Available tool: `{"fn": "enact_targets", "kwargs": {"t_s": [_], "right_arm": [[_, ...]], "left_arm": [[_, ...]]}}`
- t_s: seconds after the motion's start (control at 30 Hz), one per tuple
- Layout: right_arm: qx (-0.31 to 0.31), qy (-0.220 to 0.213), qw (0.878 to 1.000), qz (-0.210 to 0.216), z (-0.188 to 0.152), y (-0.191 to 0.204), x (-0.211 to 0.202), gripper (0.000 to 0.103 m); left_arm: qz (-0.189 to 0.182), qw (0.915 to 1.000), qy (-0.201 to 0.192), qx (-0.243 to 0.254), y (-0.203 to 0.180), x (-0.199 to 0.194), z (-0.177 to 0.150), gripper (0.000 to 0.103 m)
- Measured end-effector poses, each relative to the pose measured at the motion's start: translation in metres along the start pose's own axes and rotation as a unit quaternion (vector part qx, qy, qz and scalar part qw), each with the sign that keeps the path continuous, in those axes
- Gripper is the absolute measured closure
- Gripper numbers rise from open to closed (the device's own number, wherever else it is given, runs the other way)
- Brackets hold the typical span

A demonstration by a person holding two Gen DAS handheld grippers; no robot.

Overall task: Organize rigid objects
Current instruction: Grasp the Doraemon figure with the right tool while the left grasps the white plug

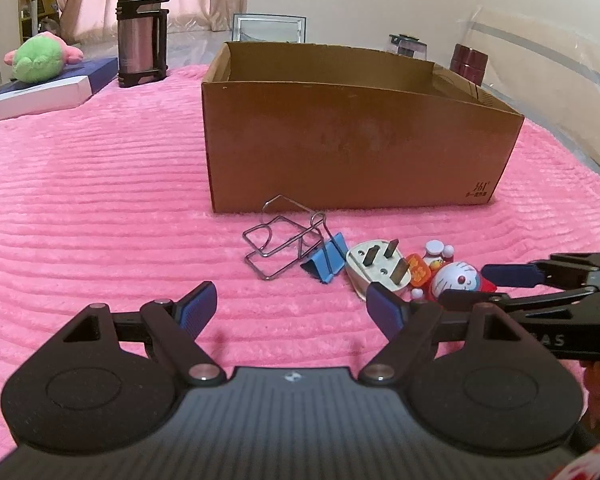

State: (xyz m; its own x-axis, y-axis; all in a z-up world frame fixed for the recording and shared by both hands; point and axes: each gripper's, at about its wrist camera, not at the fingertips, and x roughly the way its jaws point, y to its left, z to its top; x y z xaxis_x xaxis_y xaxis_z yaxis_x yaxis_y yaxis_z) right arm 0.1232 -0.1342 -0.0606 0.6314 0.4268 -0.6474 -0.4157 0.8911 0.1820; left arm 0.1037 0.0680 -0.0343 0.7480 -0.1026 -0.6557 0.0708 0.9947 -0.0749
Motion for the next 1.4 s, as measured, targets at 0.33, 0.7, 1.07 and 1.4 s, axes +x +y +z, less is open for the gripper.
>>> {"fn": "enact_targets", "kwargs": {"t_s": [0.33,0.7,1.07,1.4], "right_arm": [[0.007,0.005,1.0,0.008,0.001,-0.003,0.015,0.06],[0.011,-0.007,1.0,0.006,0.0,-0.008,0.002,0.061],[0.037,-0.036,0.998,-0.047,-0.001,-0.046,-0.031,0.062],[0.056,-0.037,0.996,-0.062,-0.004,-0.068,-0.04,0.061]], "left_arm": [[-0.013,0.9999,0.003,-0.009,0.0,0.013,-0.001,0.024],[-0.03,0.9994,0.015,0.005,-0.012,0.018,-0.002,0.024],[-0.05,0.9984,0.009,0.025,-0.045,0.037,0.003,0.025],[-0.033,0.999,0.003,0.031,-0.068,0.061,0.001,0.043]]}}
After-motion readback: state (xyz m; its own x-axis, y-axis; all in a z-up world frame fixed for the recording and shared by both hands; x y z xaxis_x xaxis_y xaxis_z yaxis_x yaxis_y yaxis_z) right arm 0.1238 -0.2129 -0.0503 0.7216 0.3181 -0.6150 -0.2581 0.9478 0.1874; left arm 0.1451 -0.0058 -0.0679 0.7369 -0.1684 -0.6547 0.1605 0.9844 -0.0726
